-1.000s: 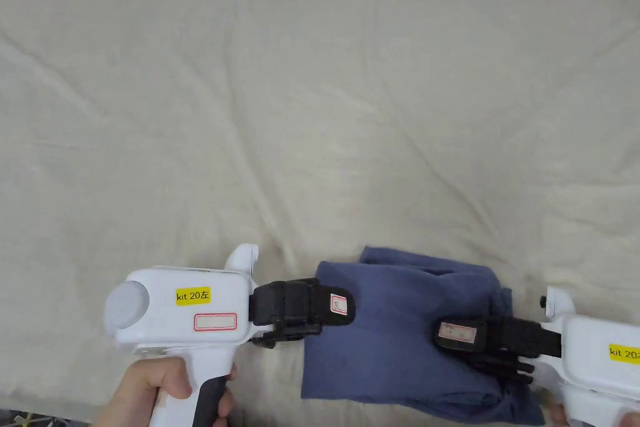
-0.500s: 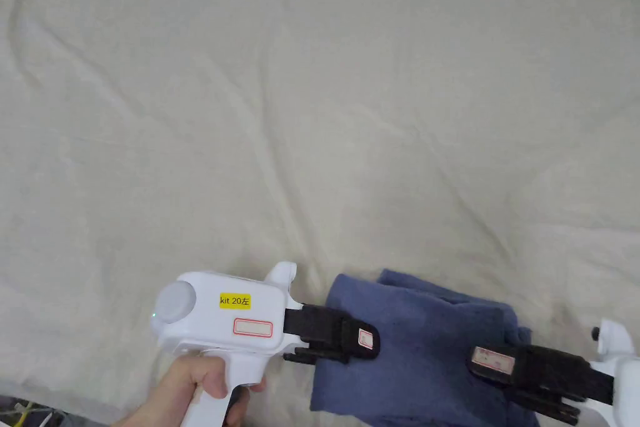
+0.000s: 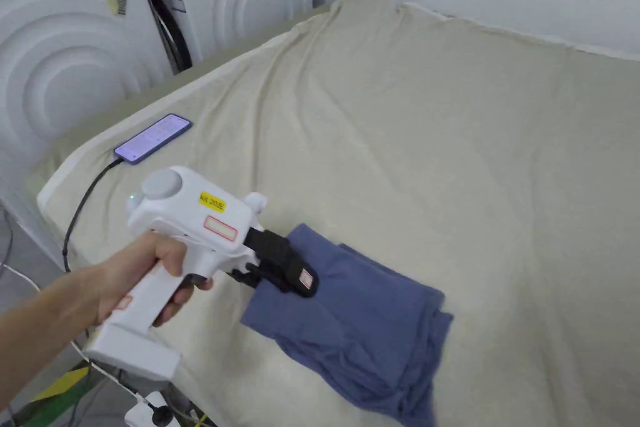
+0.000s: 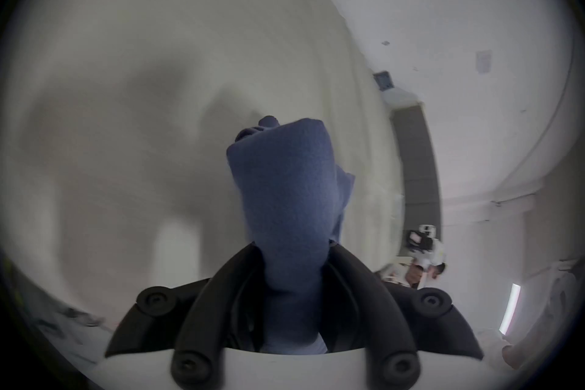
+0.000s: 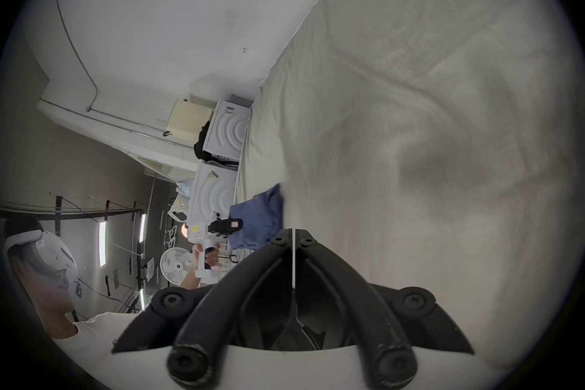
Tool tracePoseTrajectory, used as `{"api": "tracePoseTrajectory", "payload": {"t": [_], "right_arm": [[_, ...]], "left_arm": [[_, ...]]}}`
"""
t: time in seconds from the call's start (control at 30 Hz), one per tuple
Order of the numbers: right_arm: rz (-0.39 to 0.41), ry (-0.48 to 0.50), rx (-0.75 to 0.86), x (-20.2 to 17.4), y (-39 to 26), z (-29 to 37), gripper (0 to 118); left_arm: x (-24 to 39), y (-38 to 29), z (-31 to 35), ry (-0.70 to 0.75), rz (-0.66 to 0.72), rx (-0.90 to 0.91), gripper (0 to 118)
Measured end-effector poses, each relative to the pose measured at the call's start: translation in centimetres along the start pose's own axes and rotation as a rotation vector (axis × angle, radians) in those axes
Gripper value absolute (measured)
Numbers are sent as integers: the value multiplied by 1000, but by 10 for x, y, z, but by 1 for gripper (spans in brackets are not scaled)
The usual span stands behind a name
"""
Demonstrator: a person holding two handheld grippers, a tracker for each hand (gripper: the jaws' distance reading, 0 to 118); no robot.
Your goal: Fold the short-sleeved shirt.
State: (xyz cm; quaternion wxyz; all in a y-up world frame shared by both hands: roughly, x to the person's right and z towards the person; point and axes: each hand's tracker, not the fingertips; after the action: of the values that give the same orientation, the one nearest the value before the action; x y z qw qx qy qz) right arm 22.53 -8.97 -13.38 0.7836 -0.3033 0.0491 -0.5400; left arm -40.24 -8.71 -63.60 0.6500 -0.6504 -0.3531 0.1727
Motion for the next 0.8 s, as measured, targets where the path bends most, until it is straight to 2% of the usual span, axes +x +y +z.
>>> {"api": "tracePoseTrajectory", "payload": {"t": [0.03, 0.1, 0.2, 0.27, 0.37, 0.4, 0.43, 0.47, 0.5, 0.57, 0.67, 0.73, 0.77, 0.8], "right_arm": [[-1, -12, 1, -1, 0, -4, 0], [-7, -12, -5, -2, 1, -15, 0], [-35, -40, 0, 1, 2, -23, 0], [-64, -61, 0, 4, 3, -27, 0], [-57, -94, -8, 5, 4, -25, 0], [-58, -94, -7, 5, 5, -24, 0], [-59, -91, -6, 5, 6, -21, 0], [-61, -83, 0, 4, 6, -18, 0], [-59, -80, 6, 3, 8, -15, 0], [-45, -81, 29, -1, 11, -9, 0], [-11, -69, 60, -12, 15, 5, 0], [60, -84, 81, -23, 23, 16, 0], [102, -129, 98, -33, 29, 22, 0], [162, -156, 112, -45, 36, 28, 0]], "left_arm": [[6, -3, 14, 61, 18, 25, 17], [-13, 22, 38, 149, -51, 17, 17], [-27, 50, 58, 114, 65, 20, 17], [-25, 55, 58, 153, 17, 36, 18], [-35, 69, 61, 225, 20, 24, 19], [-34, 70, 60, 240, 24, 20, 50], [-34, 69, 63, 286, 12, 21, 92], [-25, 66, 66, 360, -43, 66, 118], [-20, 65, 70, 399, -88, 102, 114], [-14, 74, 85, 393, -77, 241, 112], [28, 61, 84, 418, -159, 284, 114], [78, 42, 72, 396, -229, 271, 114], [108, 30, 56, 341, -230, 273, 110], [138, 19, 42, 251, -278, 254, 84]]}}
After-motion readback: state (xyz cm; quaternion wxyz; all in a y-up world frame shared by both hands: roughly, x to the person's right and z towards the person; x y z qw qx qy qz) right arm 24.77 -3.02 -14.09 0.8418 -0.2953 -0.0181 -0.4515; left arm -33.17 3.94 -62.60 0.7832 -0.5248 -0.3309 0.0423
